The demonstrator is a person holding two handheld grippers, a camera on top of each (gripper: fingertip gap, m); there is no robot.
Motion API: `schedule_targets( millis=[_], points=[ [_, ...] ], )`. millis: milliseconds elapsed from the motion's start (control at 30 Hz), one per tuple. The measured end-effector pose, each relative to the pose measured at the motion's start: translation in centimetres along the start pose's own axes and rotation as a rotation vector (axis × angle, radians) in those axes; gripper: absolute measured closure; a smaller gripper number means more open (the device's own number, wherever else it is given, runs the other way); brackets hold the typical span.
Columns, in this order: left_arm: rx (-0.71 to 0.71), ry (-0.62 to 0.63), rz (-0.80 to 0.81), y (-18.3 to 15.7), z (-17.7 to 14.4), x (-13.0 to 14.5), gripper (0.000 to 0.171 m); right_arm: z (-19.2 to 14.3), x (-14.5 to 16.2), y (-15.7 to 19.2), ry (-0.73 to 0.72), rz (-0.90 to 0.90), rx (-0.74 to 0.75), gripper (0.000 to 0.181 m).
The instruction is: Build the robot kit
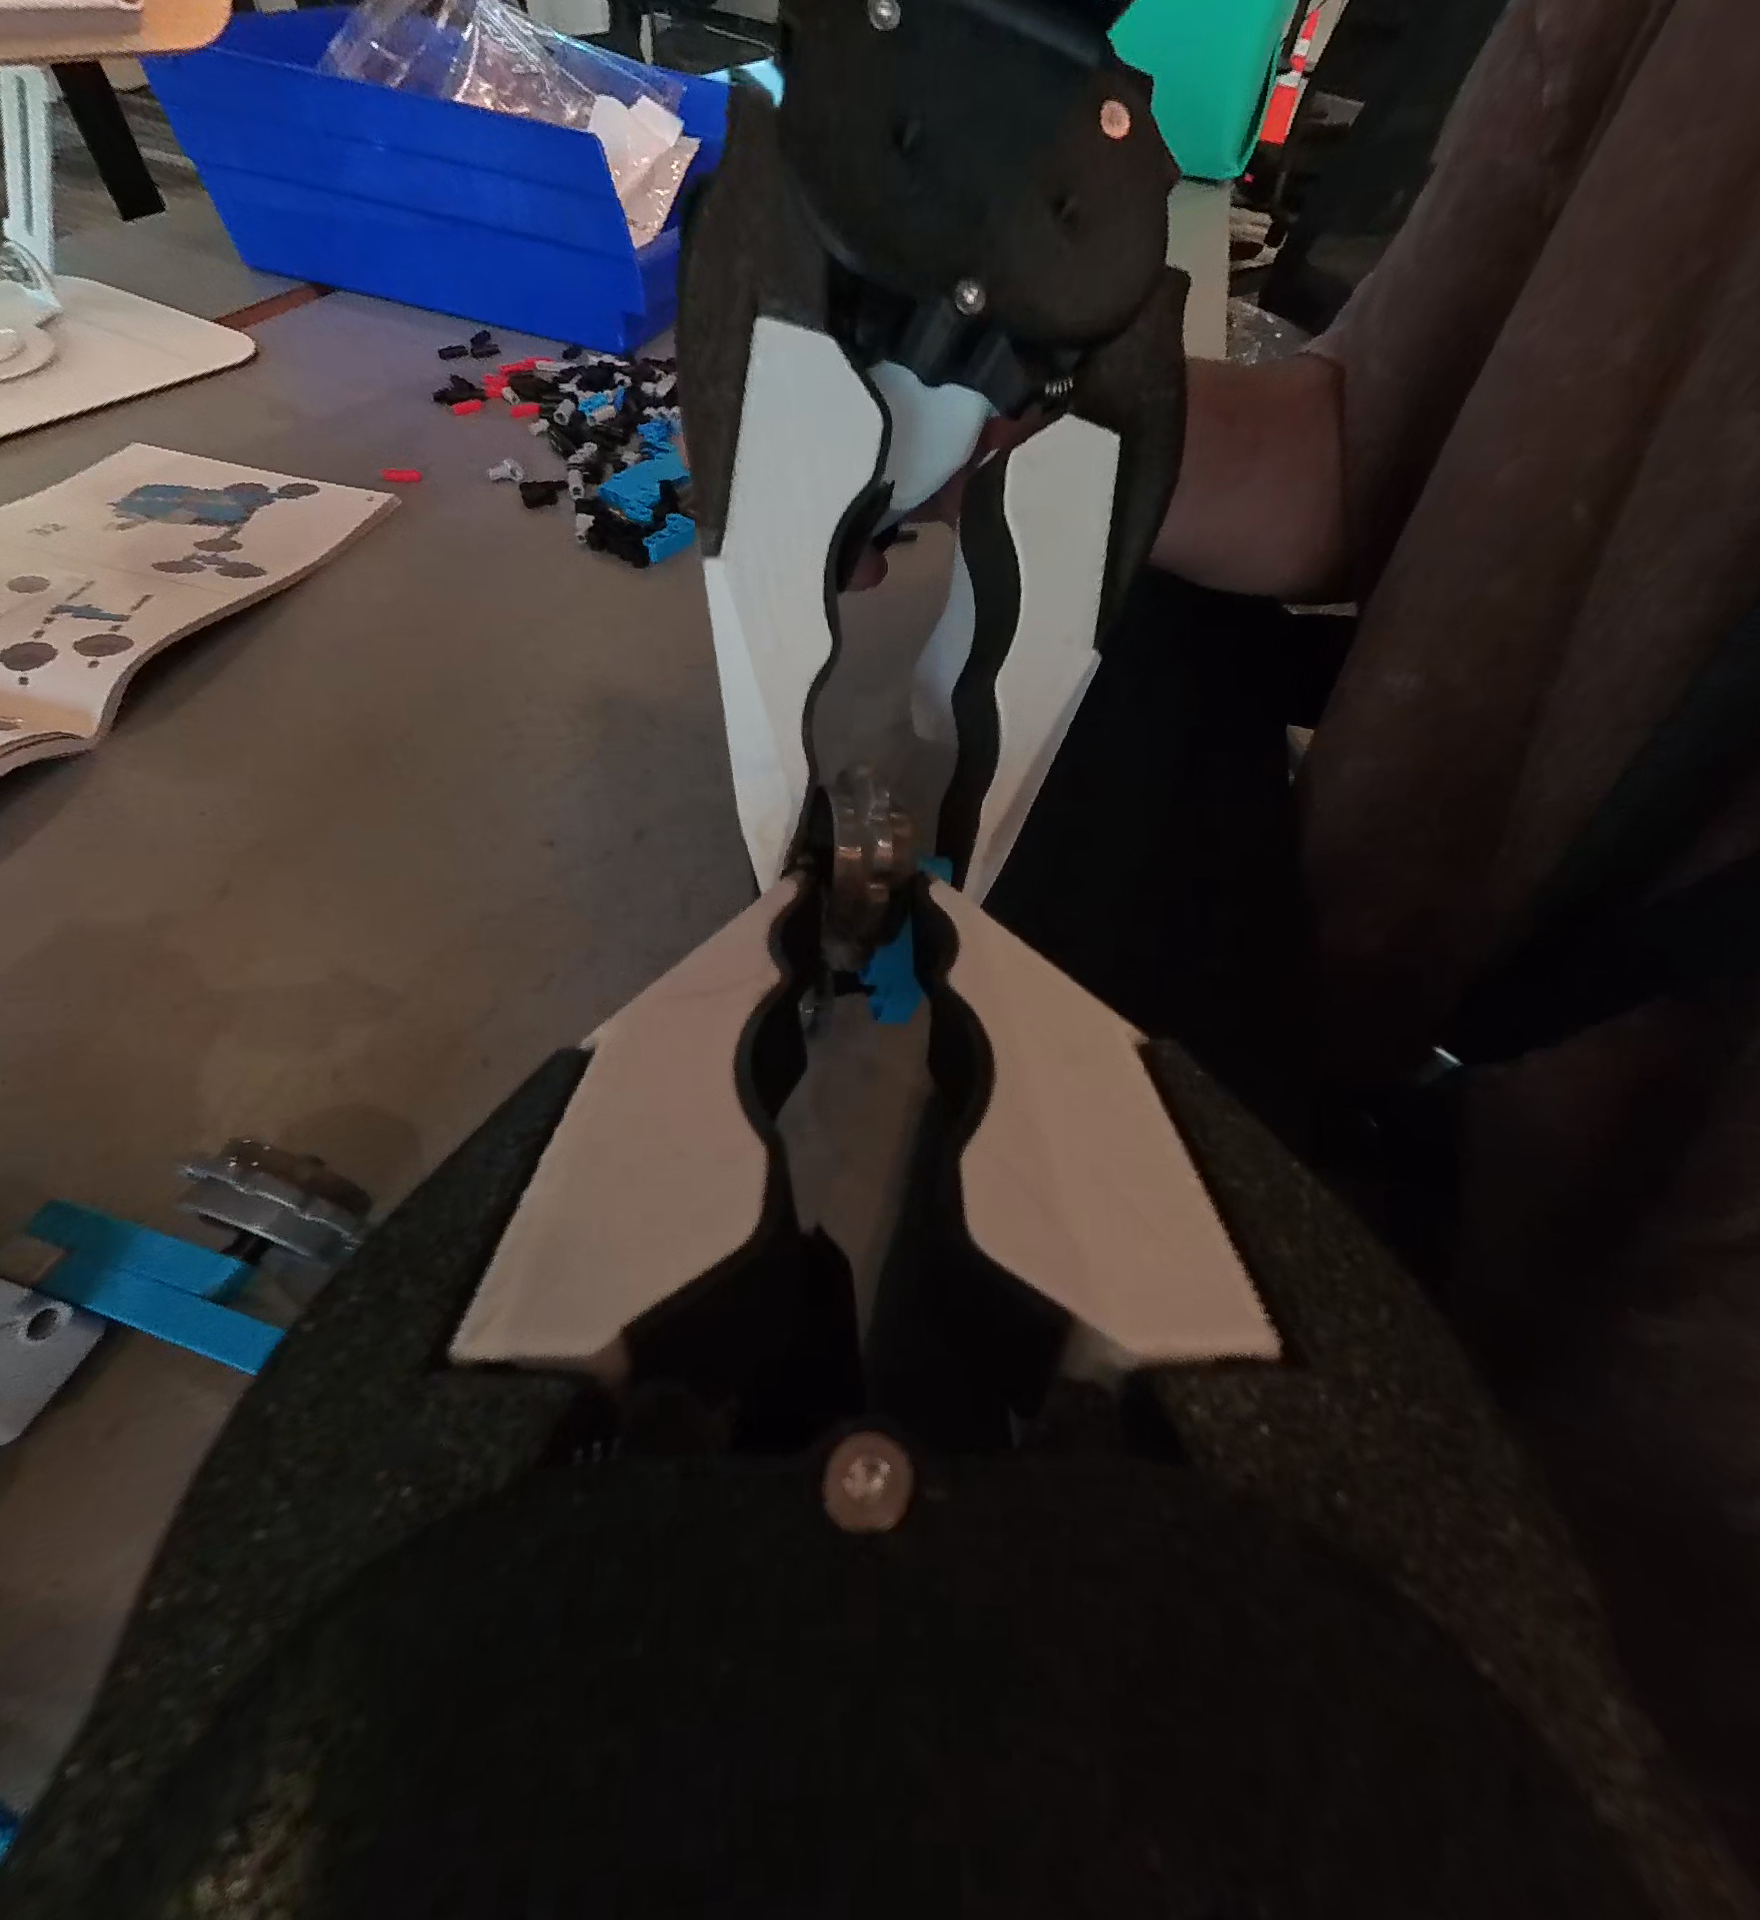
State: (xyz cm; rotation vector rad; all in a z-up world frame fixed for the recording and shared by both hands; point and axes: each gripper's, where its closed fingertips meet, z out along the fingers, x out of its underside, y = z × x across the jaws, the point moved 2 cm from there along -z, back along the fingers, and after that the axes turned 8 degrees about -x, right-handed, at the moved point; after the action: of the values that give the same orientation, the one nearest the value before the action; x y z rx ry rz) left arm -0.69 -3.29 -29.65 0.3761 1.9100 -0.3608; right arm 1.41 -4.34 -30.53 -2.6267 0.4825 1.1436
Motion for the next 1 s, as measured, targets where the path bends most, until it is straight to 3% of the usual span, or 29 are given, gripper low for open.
schedule_targets(
  millis=[100,233,333,467,533,667,833,1000],
  points=[
    [-0.013,-0.028,-0.01,0.2,0.2,-0.2,0.15,-0.2,0.3,-0.3,0.003,0.009,0.004,0.15],
    [0.017,-0.212,-0.13,0.9,-0.9,-2.5,0.14,-1.9,-0.5,-1.5,-0.097,-0.057,0.111,0.149],
    [0.001,-0.22,-0.188,1.9,-1.2,-2.4,0.132,-2.8,-0.5,-2.2,-0.185,-0.131,0.162,0.149],
    [-0.085,-0.168,-0.111,2.0,-0.2,-2.0,0.128,-4.8,-1.9,-2.3,-0.41,-0.195,0.148,0.149],
    [-0.185,-0.199,-0.036,2.3,-0.3,-2.4,0.128,-5.5,-2.1,-2.4,-0.444,-0.283,0.207,0.149],
    [-0.327,-0.29,-0.011,3.0,-1.5,-3.2,0.13,-5.0,-1.8,-2.6,-0.29,-0.457,0.366,0.149],
    [-0.33,-0.284,-0.012,2.6,-1.4,-3.2,0.13,-5.1,-2.3,-2.6,-0.176,-0.647,0.546,0.149],
    [-0.272,-0.326,-0.087,2.1,-1.4,-3.7,0.13,-4.5,-1.8,-2.7,-0.115,-0.655,0.549,0.149]
  ],
)
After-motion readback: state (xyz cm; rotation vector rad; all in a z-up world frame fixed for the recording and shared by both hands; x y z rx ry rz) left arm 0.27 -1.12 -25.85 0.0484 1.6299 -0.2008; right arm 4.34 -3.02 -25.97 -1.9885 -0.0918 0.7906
